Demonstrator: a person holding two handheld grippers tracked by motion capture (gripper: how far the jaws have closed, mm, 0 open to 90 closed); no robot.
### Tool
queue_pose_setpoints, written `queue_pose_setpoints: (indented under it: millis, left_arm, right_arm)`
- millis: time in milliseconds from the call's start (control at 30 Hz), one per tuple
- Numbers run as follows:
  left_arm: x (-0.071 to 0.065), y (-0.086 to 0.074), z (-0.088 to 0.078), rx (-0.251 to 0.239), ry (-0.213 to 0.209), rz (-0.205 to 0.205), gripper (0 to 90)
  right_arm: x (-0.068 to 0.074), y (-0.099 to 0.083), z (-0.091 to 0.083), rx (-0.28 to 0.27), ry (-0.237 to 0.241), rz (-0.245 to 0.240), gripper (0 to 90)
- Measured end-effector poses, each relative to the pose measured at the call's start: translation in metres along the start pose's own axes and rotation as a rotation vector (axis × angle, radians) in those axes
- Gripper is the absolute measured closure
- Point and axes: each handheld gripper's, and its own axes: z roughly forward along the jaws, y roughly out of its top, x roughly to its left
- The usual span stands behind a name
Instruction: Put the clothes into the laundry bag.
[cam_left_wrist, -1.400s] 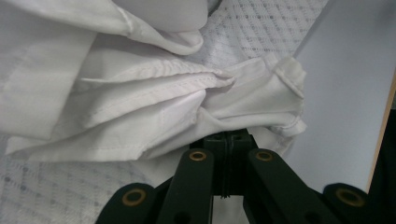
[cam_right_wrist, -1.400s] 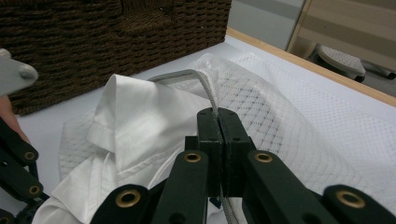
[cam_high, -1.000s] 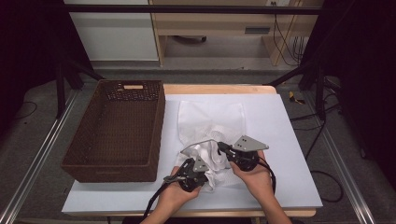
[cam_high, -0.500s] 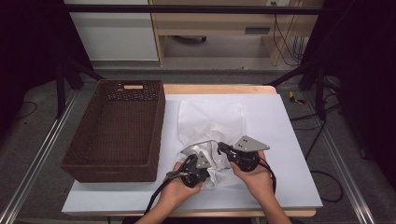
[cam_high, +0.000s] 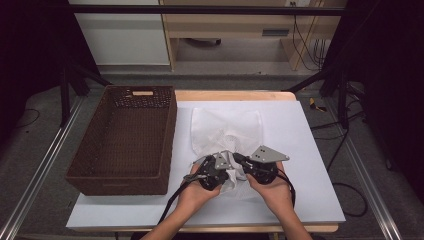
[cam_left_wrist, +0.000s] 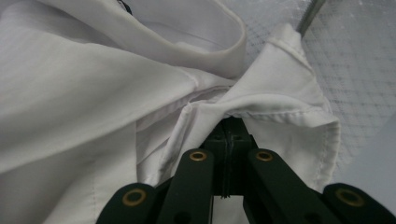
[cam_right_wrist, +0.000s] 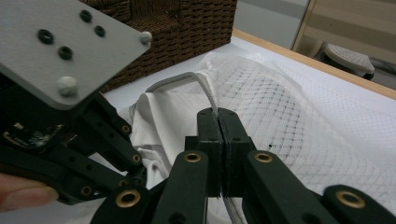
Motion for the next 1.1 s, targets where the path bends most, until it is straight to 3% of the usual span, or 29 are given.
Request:
queue_pose_setpoints:
  millis: [1100]
  left_arm:
    - [0.020,0.012,0.020,-0.050,0.059,-0.073,90.0]
  right_arm:
    - [0.001,-0.003,0.001,0.013,0.004,0.003,89.2]
